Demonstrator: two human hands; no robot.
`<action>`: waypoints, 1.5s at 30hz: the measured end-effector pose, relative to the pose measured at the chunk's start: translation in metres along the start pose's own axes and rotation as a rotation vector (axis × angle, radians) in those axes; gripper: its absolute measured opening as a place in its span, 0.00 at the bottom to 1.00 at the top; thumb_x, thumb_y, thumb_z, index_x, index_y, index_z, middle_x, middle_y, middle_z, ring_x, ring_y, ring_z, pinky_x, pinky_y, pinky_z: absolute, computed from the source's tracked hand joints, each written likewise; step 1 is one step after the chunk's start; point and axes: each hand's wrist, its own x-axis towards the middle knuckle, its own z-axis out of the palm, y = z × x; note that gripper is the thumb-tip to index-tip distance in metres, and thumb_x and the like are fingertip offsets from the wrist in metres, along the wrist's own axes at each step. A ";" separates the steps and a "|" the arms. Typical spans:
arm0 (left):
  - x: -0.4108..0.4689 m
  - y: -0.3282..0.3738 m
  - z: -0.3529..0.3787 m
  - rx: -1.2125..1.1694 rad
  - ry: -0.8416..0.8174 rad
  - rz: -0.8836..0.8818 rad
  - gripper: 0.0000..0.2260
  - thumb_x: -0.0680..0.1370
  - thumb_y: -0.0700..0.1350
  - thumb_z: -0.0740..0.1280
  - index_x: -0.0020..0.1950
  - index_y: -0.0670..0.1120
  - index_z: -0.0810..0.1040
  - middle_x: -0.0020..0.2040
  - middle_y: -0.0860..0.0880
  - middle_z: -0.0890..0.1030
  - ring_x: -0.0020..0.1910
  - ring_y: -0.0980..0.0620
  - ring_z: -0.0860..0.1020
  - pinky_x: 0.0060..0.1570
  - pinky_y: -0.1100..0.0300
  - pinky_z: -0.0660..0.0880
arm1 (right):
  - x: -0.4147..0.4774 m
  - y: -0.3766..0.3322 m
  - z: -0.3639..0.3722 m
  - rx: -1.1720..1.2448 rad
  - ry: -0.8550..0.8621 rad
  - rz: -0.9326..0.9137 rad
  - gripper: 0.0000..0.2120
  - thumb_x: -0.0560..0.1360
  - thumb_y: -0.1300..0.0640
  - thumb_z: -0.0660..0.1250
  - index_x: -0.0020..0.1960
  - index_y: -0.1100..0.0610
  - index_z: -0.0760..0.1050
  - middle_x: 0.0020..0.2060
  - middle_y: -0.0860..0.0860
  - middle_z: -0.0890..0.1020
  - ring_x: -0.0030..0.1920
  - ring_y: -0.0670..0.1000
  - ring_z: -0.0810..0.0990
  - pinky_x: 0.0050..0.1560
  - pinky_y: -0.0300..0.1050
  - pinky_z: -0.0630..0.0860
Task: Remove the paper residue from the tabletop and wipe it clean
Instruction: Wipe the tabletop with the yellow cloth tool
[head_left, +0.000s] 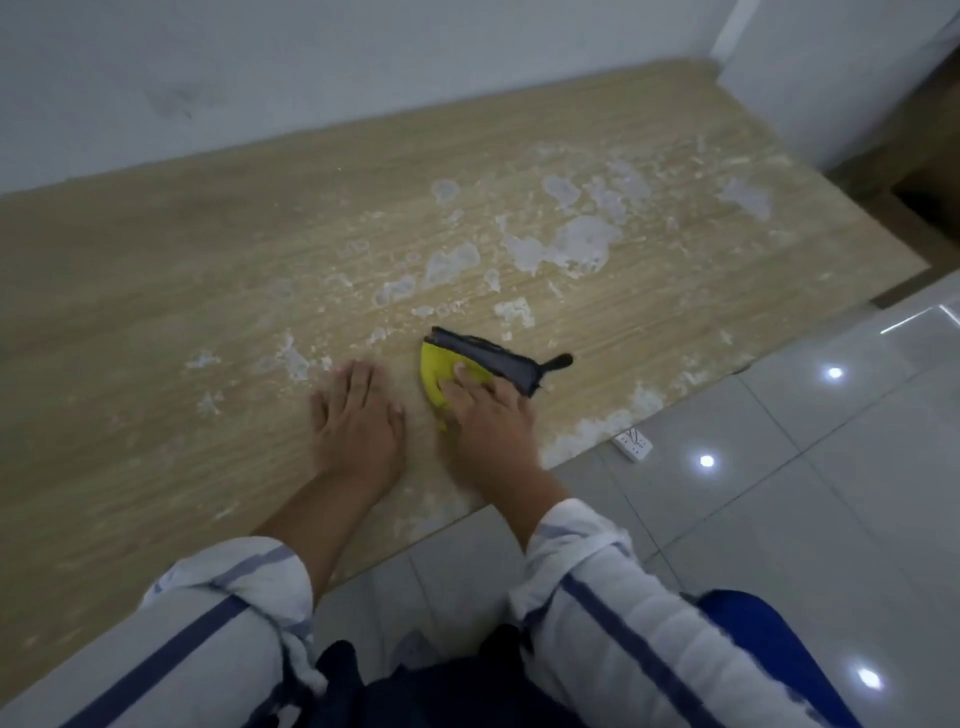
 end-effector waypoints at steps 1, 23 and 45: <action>0.001 0.002 0.001 0.005 -0.006 0.007 0.25 0.81 0.51 0.48 0.77 0.46 0.50 0.78 0.48 0.48 0.77 0.49 0.44 0.73 0.48 0.41 | -0.001 0.021 -0.005 -0.054 0.081 0.028 0.22 0.74 0.51 0.57 0.68 0.49 0.67 0.70 0.49 0.68 0.64 0.60 0.69 0.61 0.62 0.66; 0.053 0.091 0.021 0.030 0.015 0.053 0.25 0.81 0.50 0.49 0.77 0.44 0.49 0.78 0.45 0.49 0.77 0.46 0.46 0.74 0.47 0.44 | 0.039 0.204 -0.067 0.041 0.120 0.783 0.20 0.77 0.51 0.57 0.68 0.50 0.63 0.68 0.55 0.68 0.65 0.61 0.64 0.61 0.59 0.62; 0.079 0.111 0.024 0.036 0.036 0.050 0.25 0.81 0.51 0.48 0.77 0.44 0.51 0.78 0.45 0.51 0.76 0.45 0.47 0.74 0.47 0.44 | 0.072 0.117 -0.017 0.062 0.093 0.019 0.20 0.77 0.49 0.52 0.70 0.46 0.61 0.71 0.46 0.65 0.65 0.56 0.64 0.62 0.58 0.62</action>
